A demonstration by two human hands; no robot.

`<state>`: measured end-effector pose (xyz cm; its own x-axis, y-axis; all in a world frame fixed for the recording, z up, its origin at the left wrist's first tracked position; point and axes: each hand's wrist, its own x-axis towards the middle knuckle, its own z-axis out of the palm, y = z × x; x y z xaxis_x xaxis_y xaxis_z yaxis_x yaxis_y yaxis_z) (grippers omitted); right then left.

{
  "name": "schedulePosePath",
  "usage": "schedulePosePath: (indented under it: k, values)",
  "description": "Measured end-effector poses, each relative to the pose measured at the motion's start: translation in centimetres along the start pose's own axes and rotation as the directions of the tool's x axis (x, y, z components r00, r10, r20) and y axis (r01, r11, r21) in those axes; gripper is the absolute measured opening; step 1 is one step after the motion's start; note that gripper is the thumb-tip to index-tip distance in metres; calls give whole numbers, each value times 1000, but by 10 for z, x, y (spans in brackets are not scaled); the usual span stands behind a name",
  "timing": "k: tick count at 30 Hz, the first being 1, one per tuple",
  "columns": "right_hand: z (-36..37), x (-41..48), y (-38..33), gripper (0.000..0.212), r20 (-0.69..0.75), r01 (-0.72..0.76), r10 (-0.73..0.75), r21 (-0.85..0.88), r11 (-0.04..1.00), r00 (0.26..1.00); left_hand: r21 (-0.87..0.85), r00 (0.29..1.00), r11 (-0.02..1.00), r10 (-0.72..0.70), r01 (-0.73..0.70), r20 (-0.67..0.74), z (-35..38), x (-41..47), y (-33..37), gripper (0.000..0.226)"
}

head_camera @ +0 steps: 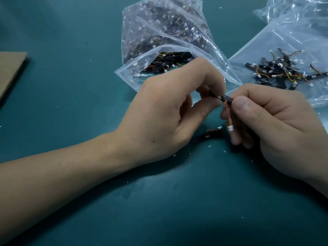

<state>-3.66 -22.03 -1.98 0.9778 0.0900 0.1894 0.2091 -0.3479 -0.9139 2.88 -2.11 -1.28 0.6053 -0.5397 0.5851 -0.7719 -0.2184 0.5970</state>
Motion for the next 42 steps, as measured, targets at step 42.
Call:
schedulePosePath:
  k: [42]
  values:
    - [1,-2,-4,26,-11,75,-79,-224,972,997,-42,953,970,-226,239,202,-5,3,5,20]
